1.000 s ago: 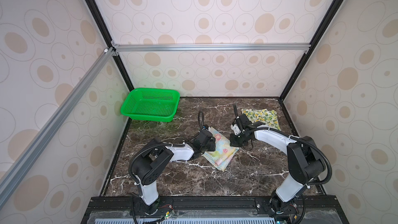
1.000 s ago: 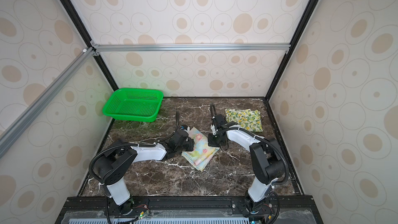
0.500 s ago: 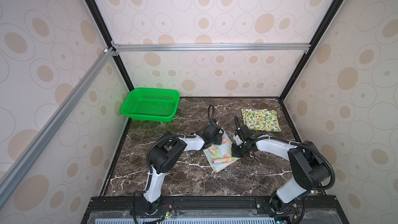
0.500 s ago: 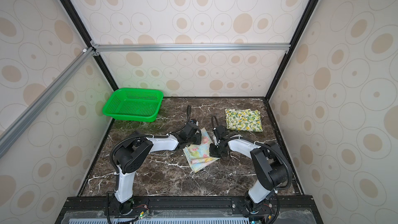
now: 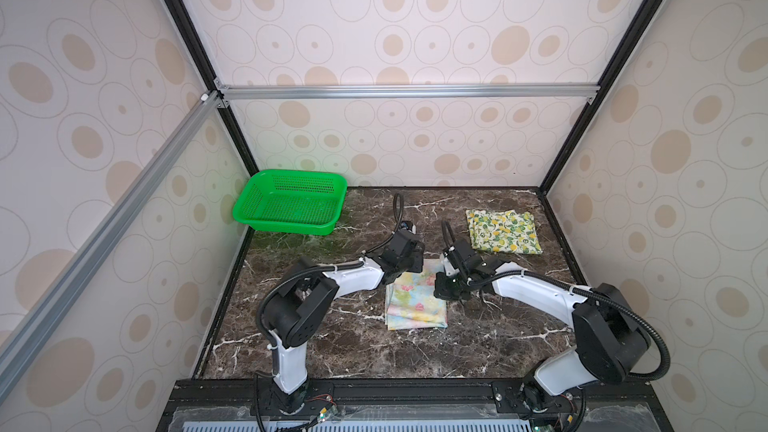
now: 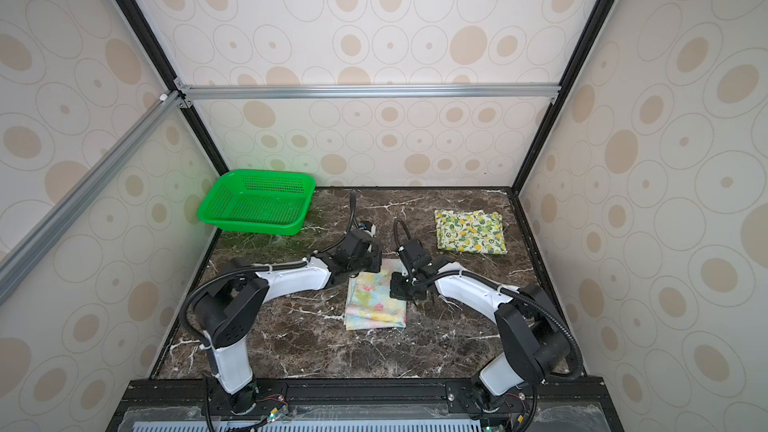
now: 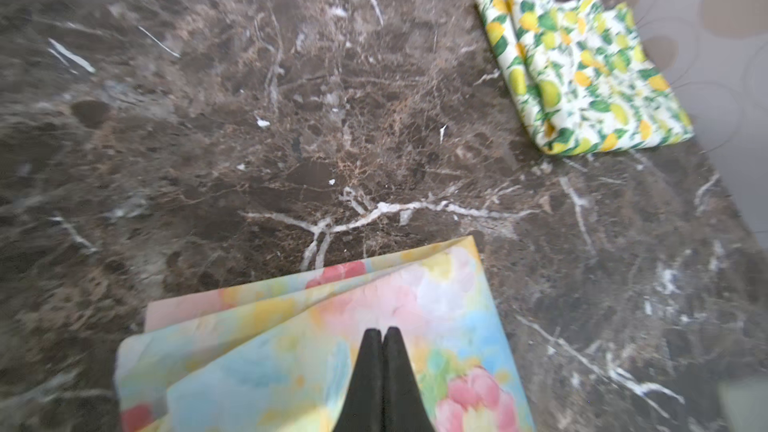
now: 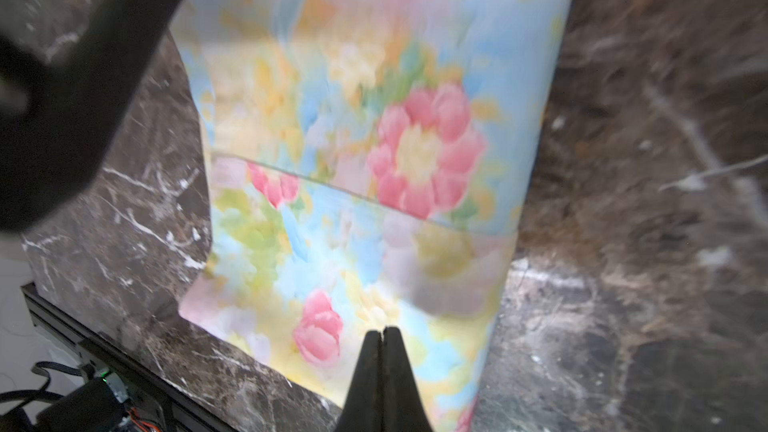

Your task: Fold and stack the skirts

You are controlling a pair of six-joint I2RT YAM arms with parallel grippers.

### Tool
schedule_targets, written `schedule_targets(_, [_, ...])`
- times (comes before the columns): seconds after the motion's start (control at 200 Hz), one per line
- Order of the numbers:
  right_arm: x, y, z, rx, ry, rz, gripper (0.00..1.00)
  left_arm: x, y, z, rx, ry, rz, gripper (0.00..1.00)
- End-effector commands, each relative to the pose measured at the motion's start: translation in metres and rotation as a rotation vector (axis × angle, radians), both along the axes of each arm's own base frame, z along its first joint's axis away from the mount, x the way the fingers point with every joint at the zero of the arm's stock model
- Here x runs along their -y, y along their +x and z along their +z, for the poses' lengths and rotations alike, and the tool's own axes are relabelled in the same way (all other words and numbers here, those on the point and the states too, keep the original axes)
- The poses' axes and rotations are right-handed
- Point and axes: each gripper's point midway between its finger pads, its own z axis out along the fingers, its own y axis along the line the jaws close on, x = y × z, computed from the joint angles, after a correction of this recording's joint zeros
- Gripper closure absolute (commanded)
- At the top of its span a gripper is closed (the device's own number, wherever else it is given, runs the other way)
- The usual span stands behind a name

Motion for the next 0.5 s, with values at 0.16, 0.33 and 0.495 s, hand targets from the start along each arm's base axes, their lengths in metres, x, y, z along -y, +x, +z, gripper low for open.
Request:
schedule_targets(0.16, [0.000,0.066,0.000,0.057,0.034,0.013,1.00,0.002,-0.074,-0.019,-0.149,-0.092,0.001,1.00])
schedule_targets(0.33, [-0.008,0.083,-0.022,0.005,0.034,0.036,1.00,0.011,-0.107,-0.041,-0.230,-0.122,-0.007,1.00])
schedule_targets(0.495, [-0.010,0.089,-0.038,-0.012,0.051,0.005,1.00,0.004,-0.116,-0.057,-0.263,-0.119,0.011,1.00])
